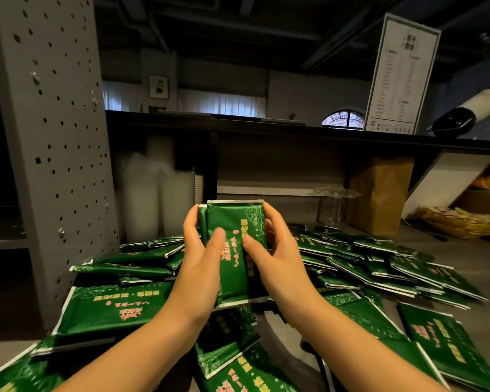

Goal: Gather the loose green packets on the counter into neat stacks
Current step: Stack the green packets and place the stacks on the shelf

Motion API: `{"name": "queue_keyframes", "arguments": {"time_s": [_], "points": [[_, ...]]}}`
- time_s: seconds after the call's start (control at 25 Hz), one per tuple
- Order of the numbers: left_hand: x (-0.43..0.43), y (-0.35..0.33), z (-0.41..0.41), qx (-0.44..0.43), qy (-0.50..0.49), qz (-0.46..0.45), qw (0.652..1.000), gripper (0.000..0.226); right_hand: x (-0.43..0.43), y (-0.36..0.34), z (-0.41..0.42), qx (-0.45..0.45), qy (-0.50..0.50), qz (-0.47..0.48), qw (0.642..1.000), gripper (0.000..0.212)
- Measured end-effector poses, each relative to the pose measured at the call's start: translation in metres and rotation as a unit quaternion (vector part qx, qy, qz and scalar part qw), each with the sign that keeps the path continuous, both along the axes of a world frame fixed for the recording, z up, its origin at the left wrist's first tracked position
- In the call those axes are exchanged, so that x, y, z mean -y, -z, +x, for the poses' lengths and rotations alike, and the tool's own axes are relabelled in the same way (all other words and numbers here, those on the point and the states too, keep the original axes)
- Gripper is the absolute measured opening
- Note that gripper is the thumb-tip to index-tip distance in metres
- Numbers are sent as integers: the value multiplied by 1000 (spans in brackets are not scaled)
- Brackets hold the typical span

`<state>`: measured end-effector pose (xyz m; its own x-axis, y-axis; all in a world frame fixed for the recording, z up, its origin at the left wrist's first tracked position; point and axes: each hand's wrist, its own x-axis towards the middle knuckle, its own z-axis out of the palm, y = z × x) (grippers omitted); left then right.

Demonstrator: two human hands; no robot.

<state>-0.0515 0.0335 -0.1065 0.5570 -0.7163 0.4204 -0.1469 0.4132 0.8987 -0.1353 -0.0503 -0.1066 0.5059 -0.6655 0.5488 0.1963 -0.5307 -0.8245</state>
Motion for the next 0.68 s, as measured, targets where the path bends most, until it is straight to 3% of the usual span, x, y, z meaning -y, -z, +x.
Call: {"name": "queue_keyframes", "arguments": {"time_s": [0.2,0.32,0.44,0.56,0.68], "points": [[1,3,2,53,-5,4,999,62,-1,-5,0,-20,-38,14,999,52],[0,3,3,51,-5,25,998,61,28,-16,-12,-66,67,-71,993,40],[1,4,3,36,-8,39,999,60,76,-18,-33,-227,253,-202,919,38],[1,5,4,24,-15,51,998,59,111,-8,-49,-407,301,-136,852,49],[3,6,5,18,-17,54,998,60,127,7,-52,-469,253,-54,844,62]]}}
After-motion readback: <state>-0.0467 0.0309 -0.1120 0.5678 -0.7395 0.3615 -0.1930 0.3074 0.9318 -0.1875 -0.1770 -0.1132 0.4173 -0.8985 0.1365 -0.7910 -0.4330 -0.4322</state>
